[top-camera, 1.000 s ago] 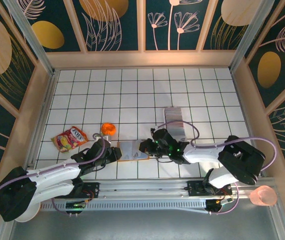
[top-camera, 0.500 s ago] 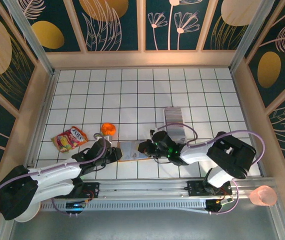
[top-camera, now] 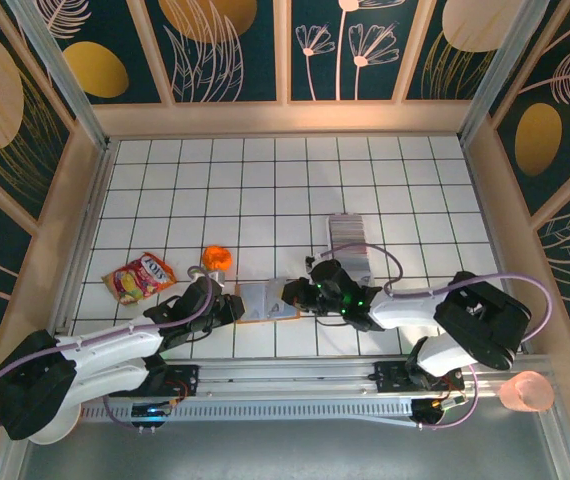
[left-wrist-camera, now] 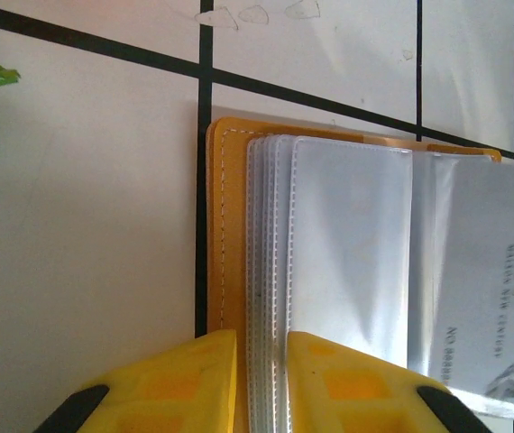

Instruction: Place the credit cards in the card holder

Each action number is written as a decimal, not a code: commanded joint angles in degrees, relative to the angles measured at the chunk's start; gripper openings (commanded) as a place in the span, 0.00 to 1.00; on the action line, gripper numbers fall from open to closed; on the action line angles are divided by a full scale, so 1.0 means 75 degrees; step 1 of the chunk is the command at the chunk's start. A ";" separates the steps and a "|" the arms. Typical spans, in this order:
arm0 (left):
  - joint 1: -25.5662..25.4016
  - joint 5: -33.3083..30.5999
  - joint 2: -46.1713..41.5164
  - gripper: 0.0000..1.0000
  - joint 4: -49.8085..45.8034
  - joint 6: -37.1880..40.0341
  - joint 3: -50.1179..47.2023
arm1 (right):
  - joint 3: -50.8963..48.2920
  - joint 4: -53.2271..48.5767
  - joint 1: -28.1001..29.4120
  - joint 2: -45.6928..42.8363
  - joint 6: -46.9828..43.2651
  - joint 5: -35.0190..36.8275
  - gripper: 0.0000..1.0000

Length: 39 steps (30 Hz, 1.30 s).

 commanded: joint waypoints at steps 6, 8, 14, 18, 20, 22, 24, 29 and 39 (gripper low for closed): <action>-0.0054 0.0139 0.0175 0.20 -0.0156 0.0077 0.0166 | -0.0147 0.0434 -0.0061 0.0231 -0.0133 0.0034 0.00; -0.0054 0.0144 0.0164 0.20 -0.0156 0.0071 0.0166 | -0.0131 0.0608 -0.0061 0.0392 -0.0109 -0.0040 0.00; -0.0047 0.0142 0.0128 0.20 -0.0191 0.0054 0.0153 | -0.0128 0.1007 -0.0038 0.0667 0.0011 -0.0159 0.00; -0.0053 0.0142 0.0131 0.20 -0.0167 0.0039 0.0129 | -0.0147 0.1189 -0.0026 0.0793 0.0096 -0.0207 0.00; -0.0054 0.0141 0.0131 0.20 -0.0167 0.0034 0.0128 | -0.0166 0.1287 -0.0006 0.0854 0.0124 -0.0230 0.00; -0.0054 0.0136 0.0128 0.20 -0.0167 0.0041 0.0124 | -0.0151 0.1350 0.0013 0.0914 0.0145 -0.0242 0.00; -0.0055 0.0135 0.0128 0.20 -0.0167 0.0033 0.0118 | -0.0154 0.1453 0.0027 0.0956 0.0181 -0.0266 0.00; -0.0048 0.0136 0.0127 0.20 -0.0168 0.0032 0.0106 | -0.0313 0.1950 0.0059 0.1042 0.0453 -0.0345 0.00; -0.0054 0.0139 0.0151 0.19 -0.0167 0.0032 0.0099 | -0.0444 0.2306 0.0125 0.1268 0.0887 -0.0400 0.00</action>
